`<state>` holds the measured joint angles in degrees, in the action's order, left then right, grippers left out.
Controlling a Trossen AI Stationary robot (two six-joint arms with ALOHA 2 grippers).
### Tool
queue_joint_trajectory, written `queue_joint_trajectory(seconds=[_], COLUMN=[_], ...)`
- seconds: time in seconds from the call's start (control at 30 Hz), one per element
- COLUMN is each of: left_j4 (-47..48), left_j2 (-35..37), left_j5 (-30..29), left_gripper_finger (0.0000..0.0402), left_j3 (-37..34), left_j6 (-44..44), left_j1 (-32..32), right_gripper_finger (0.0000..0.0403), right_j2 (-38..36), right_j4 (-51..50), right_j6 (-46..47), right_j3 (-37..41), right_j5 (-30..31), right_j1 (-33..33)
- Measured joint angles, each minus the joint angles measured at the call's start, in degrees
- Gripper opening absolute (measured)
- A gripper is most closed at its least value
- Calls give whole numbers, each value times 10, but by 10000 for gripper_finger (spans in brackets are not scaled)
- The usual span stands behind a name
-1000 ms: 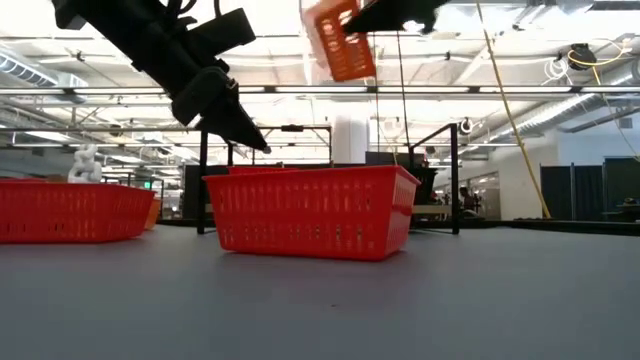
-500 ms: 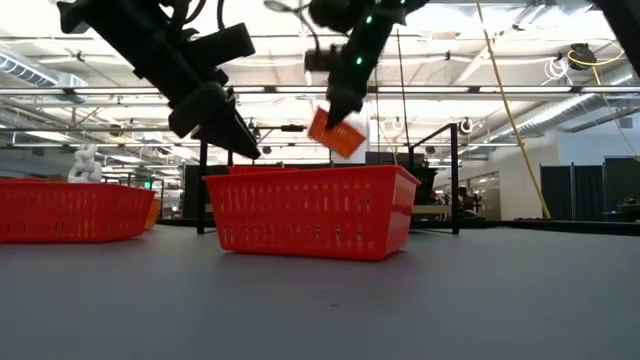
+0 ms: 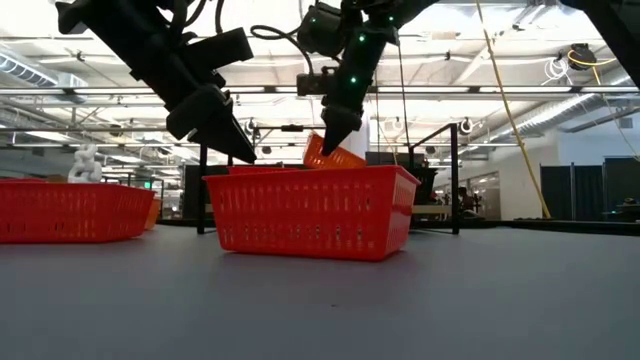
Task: Stack baskets on shelf by color
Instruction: Stack the right orange basket on top of the orange basket on the shelf
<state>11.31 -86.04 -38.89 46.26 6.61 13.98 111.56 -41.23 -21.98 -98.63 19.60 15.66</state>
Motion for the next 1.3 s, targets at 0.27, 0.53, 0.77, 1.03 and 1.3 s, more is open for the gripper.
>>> queue_joint_trajectory(seconds=[0.27,0.53,0.77,1.03,1.3], left_j4=[0,1,2,5,6], left_j2=[0,0,0,0,0], left_j5=[0,0,0,0,0], left_gripper_finger=[232,232,232,232,232], left_j3=[0,0,0,0,0], left_j6=[3,3,3,3,3], left_j1=[0,0,0,0,0], right_gripper_finger=[2,3,9,95,144], right_j2=[-2,-3,-3,-3,-5], right_j4=[-30,-68,-66,-69,-45], right_j6=[38,52,48,50,50], right_j3=[0,0,0,0,0], right_j5=[-5,-24,-19,-15,21], right_j1=[-9,-33,-47,-45,-41])
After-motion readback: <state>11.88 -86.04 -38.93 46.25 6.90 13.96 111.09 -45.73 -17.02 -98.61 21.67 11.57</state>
